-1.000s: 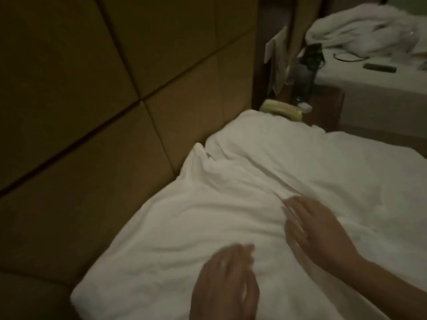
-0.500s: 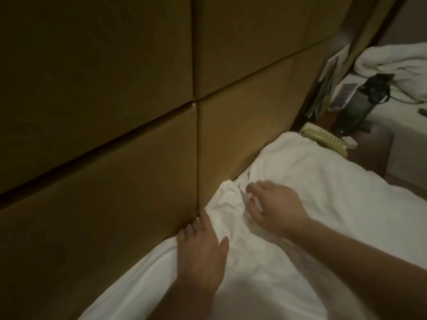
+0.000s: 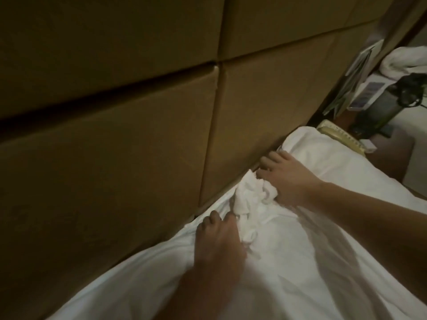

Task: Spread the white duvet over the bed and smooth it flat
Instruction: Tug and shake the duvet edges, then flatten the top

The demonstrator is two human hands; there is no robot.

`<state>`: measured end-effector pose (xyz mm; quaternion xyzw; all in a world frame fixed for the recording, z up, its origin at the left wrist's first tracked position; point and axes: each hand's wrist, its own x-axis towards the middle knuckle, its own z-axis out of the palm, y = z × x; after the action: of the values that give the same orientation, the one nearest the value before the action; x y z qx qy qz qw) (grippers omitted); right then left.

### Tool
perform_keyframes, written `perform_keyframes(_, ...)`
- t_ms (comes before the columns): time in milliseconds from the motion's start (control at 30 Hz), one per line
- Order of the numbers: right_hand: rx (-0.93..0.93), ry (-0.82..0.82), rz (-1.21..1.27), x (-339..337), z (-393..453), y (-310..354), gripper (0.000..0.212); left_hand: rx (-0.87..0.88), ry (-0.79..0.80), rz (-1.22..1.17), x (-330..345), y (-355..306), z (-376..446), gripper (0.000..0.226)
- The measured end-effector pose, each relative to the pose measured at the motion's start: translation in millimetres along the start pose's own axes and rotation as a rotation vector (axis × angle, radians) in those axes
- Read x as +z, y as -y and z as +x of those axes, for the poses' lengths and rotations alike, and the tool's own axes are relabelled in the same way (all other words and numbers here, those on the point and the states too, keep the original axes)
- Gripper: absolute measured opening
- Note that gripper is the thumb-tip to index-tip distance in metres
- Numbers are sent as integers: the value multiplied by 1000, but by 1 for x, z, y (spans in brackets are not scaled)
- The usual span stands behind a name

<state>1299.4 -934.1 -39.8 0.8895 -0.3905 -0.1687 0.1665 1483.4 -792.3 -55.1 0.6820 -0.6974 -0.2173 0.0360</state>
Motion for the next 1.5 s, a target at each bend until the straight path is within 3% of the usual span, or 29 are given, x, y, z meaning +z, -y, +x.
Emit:
perform_keyframes(67,-26,-238,59,-2,-22,-8,39,32,-125,-31,-5,-7,-3,75)
perform_keyframes(133,-11,-246,229,-5,-44,-18,18,16,-87,10,-14,-21,-6,72)
perform_keyframes(167,21,-189,278,-6,-54,-24,15,31,-103,-3,-10,-29,-5,58)
perform_keyframes(233,33,-67,280,-4,-70,-36,19,60,-48,37,-7,-49,-7,25)
perform_keyframes(267,16,-27,251,-2,-75,-41,26,96,-68,58,-8,-56,-12,20)
perform_keyframes(400,-4,-39,52,-4,-86,-50,33,55,-23,3,-12,-73,-27,31)
perform_keyframes(467,61,16,55,-8,-96,-41,26,76,-112,25,0,-82,-43,40)
perform_keyframes(567,260,148,77,2,-118,-5,14,154,-52,70,38,-84,-62,52)
perform_keyframes(633,350,229,168,24,-131,19,32,181,-94,90,68,-79,-65,52)
perform_keyframes(700,361,132,179,51,-130,27,45,179,-65,122,66,-75,-64,49)
perform_keyframes(767,370,12,146,63,-125,35,40,151,-6,148,73,-69,-59,35)
perform_keyframes(833,408,1,91,62,-125,46,30,175,-37,223,86,-67,-52,27)
perform_keyframes(900,388,102,57,49,-128,48,19,171,-20,249,95,-71,-52,28)
perform_keyframes(1000,236,217,-110,6,-139,28,35,181,7,235,81,-77,-61,31)
perform_keyframes(1067,183,207,-148,-37,-156,9,36,177,-33,194,52,-85,-74,30)
perform_keyframes(1200,272,155,-157,-105,-208,-32,26,189,-124,132,-33,-130,-116,66)
perform_keyframes(1267,240,176,-181,-128,-248,-52,26,260,-127,231,-64,-168,-141,58)
perform_keyframes(1367,131,253,-152,-153,-316,-74,23,437,-7,524,-86,-227,-191,33)
perform_keyframes(1500,128,270,-120,-159,-404,-84,20,530,35,569,-77,-291,-264,28)
